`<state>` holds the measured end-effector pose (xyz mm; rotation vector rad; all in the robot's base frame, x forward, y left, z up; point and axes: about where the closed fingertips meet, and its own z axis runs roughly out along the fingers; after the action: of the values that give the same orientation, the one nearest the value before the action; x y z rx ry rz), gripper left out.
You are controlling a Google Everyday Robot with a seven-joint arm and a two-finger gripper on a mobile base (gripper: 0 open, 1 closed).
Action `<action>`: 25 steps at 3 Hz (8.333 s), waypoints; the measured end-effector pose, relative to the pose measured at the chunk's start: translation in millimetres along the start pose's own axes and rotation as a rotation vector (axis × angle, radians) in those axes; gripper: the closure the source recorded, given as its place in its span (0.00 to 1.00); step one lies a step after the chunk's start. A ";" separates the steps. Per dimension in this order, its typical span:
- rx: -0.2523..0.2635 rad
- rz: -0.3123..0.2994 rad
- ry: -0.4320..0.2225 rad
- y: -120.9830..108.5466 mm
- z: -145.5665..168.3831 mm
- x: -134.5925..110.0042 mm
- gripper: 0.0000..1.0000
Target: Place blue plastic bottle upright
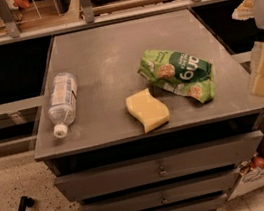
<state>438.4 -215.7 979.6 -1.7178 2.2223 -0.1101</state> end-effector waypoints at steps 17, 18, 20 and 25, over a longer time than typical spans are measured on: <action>-0.160 -1.759 -0.143 10.5 203.4 -364.5 0.00; -0.199 -1.804 -0.121 17.1 211.4 -363.6 0.00; -0.248 -1.843 -0.064 25.4 226.6 -358.9 0.11; -0.126 -1.371 -0.151 -45.9 184.4 -363.7 1.00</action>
Offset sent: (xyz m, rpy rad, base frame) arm 0.0206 0.0104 0.0078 0.0174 -0.0231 0.0538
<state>616.6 143.9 894.0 -2.8293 0.6125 -0.1358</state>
